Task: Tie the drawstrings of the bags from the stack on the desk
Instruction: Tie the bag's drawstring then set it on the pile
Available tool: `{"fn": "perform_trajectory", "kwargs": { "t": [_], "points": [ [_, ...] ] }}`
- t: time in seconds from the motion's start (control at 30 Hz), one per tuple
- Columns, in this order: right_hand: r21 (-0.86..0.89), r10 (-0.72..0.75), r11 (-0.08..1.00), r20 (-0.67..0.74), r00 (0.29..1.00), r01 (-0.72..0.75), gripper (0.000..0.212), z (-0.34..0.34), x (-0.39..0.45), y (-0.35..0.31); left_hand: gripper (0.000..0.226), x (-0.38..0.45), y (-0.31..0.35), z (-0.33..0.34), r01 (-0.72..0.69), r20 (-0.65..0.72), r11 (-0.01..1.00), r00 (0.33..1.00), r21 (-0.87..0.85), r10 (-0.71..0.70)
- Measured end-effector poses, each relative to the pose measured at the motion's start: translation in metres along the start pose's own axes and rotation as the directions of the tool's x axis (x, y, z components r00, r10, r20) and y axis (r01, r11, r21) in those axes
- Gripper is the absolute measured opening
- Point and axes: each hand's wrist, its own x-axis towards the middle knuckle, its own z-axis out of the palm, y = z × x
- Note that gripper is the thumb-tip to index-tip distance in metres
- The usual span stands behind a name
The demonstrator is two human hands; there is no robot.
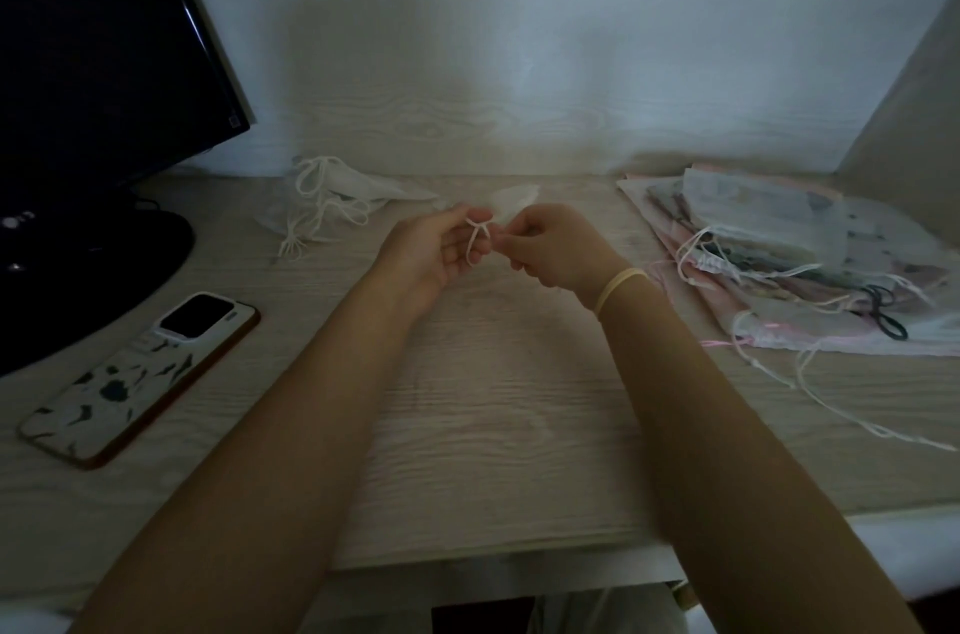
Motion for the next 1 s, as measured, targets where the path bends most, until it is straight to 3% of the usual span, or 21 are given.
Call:
{"fn": "perform_trajectory", "kwargs": {
  "t": [0.17,0.23,0.3,0.37,0.47,0.57,0.73,0.83,0.93,1.0],
  "points": [
    [-0.098,-0.043,0.994,-0.013,0.999,0.041,0.022,0.003,-0.001,-0.001,0.029,-0.001,0.002,0.001,0.009,0.02,1.0,1.0,0.0,-0.009],
    [-0.197,-0.113,0.977,-0.132,0.985,0.086,0.014,0.001,-0.003,-0.003,0.03,-0.002,0.003,0.002,-0.004,0.009,0.999,1.0,0.051,0.004],
    [-0.177,-0.215,0.969,-0.278,0.936,0.17,0.001,0.001,-0.004,-0.006,0.03,-0.003,0.002,0.003,-0.03,-0.005,0.99,1.0,0.14,0.031],
    [-0.112,-0.304,0.953,-0.319,0.898,0.283,0.012,0.003,-0.004,-0.007,0.029,-0.004,0.002,0.004,-0.063,-0.015,0.965,0.998,0.253,0.069],
    [0.067,-0.227,0.968,-0.18,0.957,0.243,0.022,0.007,-0.004,-0.007,0.026,-0.006,0.003,0.008,-0.123,0.006,0.927,0.992,0.355,0.13],
    [0.06,-0.136,0.988,-0.059,0.989,0.139,0.023,0.011,0.001,0.0,0.024,-0.005,0.003,0.011,-0.172,-0.016,0.883,0.98,0.436,0.199],
    [-0.009,-0.121,0.993,-0.058,0.991,0.12,0.025,0.01,0.005,0.008,0.025,0.004,-0.001,0.006,-0.23,-0.067,0.793,0.944,0.563,0.322],
    [-0.016,-0.116,0.993,-0.09,0.989,0.115,0.019,0.01,0.005,0.008,0.036,0.001,-0.002,0.005,-0.244,-0.061,0.762,0.936,0.601,0.348],
    [0.027,-0.063,0.998,-0.076,0.995,0.065,0.017,0.01,0.003,0.004,0.027,0.001,-0.003,0.006,-0.279,-0.053,0.774,0.927,0.569,0.373],
    [0.042,-0.039,0.998,-0.024,0.999,0.04,0.02,0.009,0.002,0.004,0.027,0.002,-0.003,0.007,-0.297,-0.041,0.836,0.934,0.463,0.354]
  ]
}}
